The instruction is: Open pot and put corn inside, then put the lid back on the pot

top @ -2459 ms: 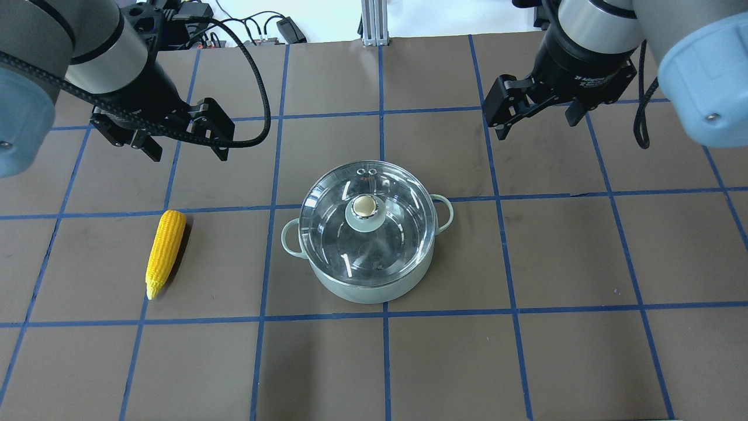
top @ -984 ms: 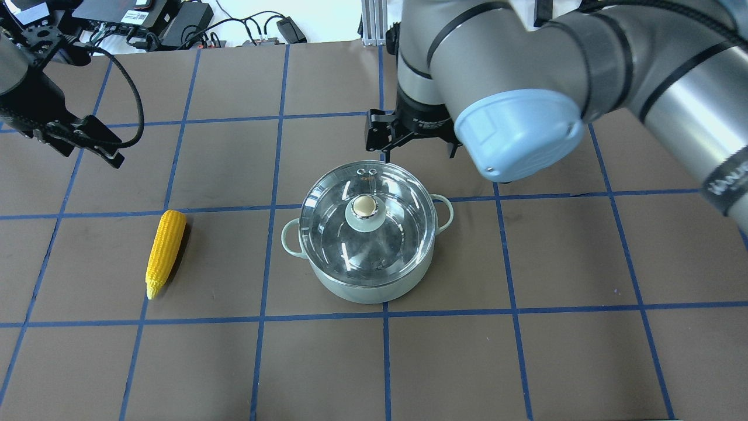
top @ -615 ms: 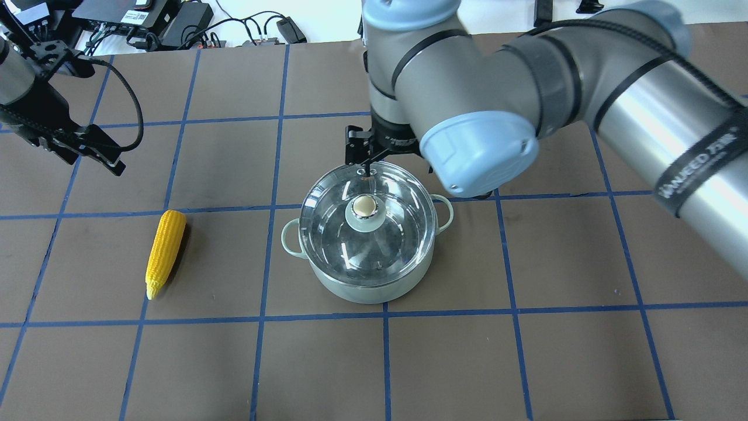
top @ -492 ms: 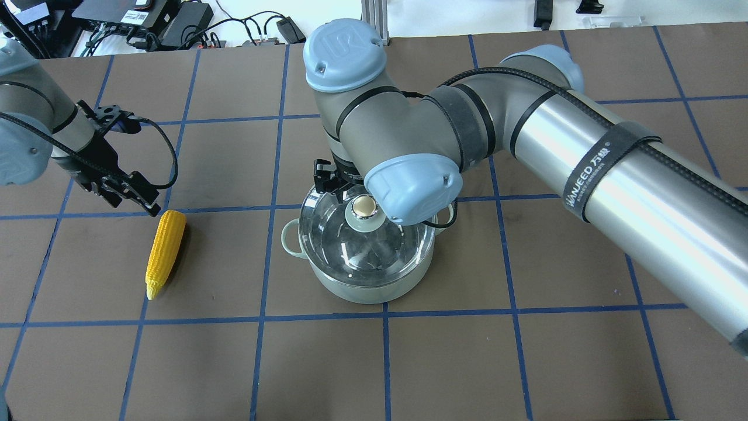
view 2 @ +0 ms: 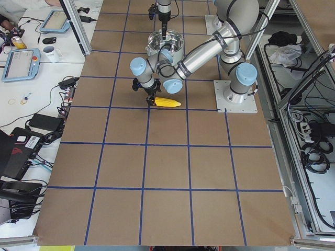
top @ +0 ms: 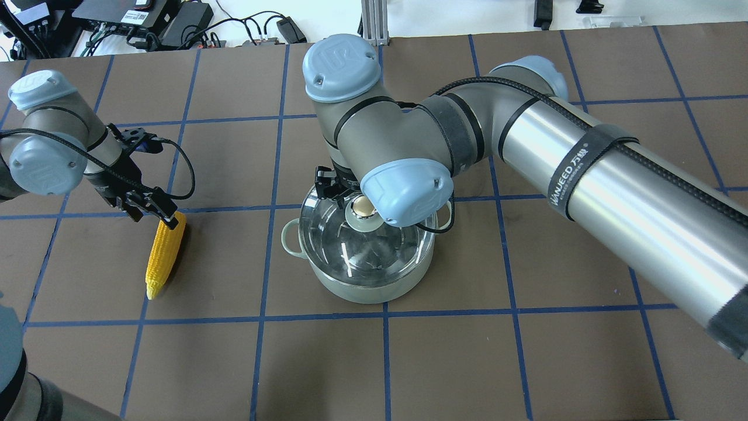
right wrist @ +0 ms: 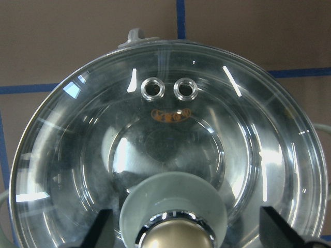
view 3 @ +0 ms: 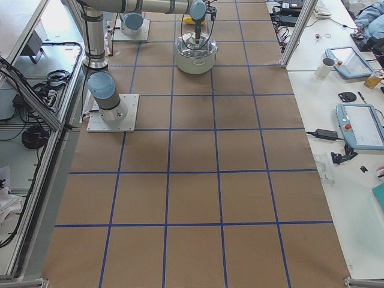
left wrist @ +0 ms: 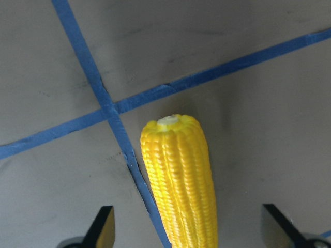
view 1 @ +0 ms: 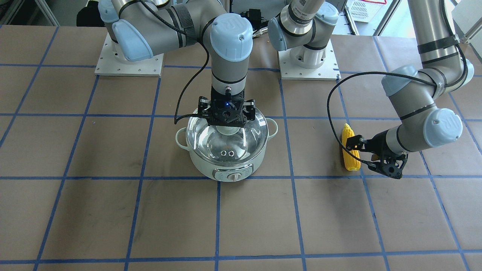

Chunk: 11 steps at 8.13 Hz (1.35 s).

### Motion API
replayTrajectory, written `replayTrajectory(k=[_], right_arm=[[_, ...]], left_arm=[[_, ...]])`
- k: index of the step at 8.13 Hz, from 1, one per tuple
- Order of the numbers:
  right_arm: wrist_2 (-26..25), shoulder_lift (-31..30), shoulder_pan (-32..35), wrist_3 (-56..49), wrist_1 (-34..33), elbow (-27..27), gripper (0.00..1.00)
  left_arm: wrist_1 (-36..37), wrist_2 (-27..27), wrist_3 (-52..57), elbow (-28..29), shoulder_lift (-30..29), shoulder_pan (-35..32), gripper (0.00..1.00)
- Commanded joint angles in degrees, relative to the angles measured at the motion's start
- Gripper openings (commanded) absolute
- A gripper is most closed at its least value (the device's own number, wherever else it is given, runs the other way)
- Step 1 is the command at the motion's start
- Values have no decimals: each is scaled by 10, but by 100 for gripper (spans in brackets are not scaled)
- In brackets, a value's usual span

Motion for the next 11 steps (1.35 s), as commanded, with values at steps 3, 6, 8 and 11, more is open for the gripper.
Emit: replayTrajectory(k=[3, 6, 8, 11], right_arm=[[5, 3, 0, -5, -3, 0, 40], [6, 1, 0, -5, -11, -2, 8], [18, -11, -5, -8, -7, -13, 0], [23, -55, -80, -110, 49, -46, 0]], left_arm=[[9, -5, -2, -1, -29, 0, 87], [9, -1, -4, 0, -36, 0, 19], [3, -4, -7, 0, -35, 0, 0], [-111, 10, -100, 15, 15, -1, 0]])
